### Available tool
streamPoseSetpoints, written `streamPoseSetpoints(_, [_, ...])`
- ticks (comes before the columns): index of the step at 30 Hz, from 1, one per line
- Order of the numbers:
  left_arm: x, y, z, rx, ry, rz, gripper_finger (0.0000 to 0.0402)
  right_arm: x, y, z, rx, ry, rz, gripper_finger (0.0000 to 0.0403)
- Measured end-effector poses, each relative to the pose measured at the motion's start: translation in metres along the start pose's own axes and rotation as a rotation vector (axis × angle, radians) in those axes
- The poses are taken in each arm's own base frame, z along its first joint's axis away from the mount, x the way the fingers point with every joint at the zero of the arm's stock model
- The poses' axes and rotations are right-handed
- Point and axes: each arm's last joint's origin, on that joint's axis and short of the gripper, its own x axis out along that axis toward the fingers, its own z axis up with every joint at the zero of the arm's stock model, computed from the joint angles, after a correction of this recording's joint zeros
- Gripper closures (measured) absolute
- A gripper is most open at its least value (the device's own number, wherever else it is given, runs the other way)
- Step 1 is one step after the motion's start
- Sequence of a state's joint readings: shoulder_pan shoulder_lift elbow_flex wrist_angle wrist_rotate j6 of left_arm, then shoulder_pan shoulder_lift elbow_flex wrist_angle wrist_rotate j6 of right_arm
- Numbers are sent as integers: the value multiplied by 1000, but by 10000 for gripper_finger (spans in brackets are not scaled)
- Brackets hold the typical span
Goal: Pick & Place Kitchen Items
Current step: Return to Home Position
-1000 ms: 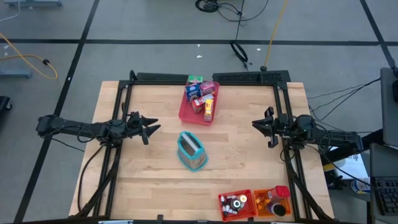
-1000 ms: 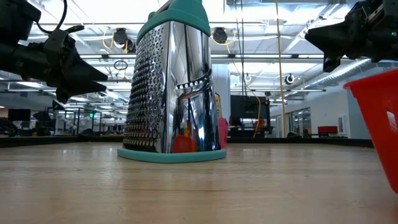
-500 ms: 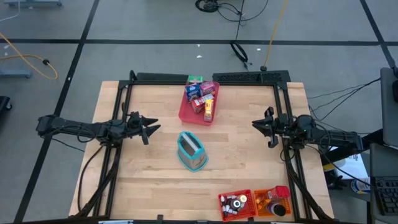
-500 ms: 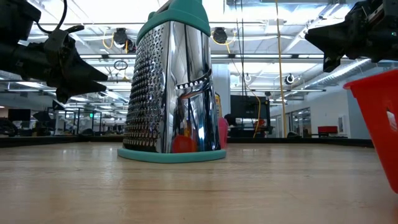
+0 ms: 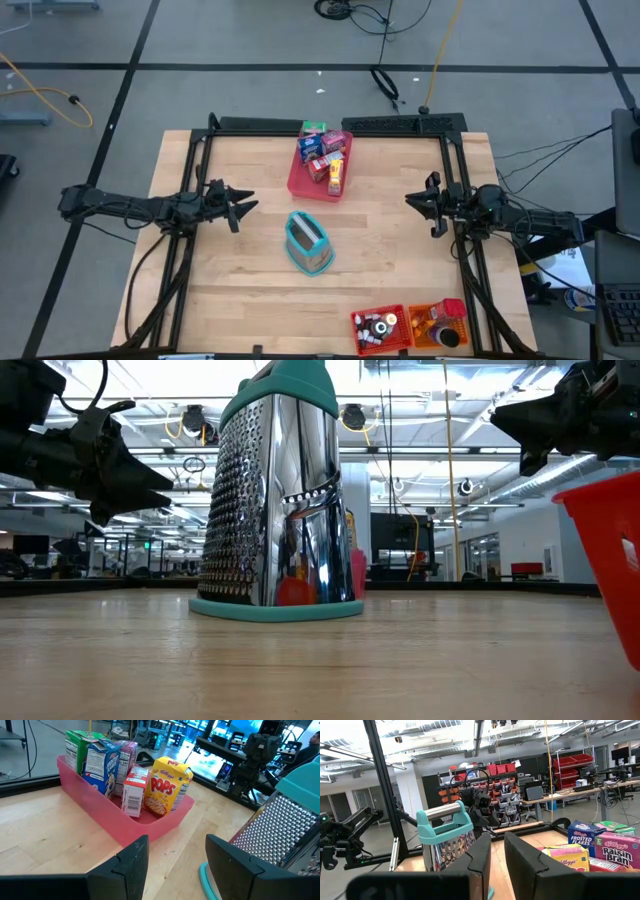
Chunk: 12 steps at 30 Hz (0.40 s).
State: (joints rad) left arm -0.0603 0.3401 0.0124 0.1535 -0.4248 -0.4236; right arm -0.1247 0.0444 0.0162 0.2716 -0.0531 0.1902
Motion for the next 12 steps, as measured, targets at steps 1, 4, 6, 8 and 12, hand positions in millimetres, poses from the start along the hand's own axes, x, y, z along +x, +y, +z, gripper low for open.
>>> streamPoseSetpoints(1, [0, 0, 0, 0, 0, 0, 204, 0, 0, 0, 0, 0, 0, 355])
streamPoseSetpoints(4, [0, 0, 0, 0, 0, 0, 204, 0, 0, 0, 0, 0, 0, 355])
streamPoseSetpoints(6, [0, 0, 0, 0, 0, 0, 204, 0, 0, 0, 0, 0, 0, 355])
streamPoseSetpoints(8, [0, 0, 0, 0, 0, 0, 204, 0, 0, 0, 0, 0, 0, 355])
streamPoseSetpoints(12, [0, 0, 0, 0, 0, 0, 204, 0, 0, 0, 0, 0, 0, 355])
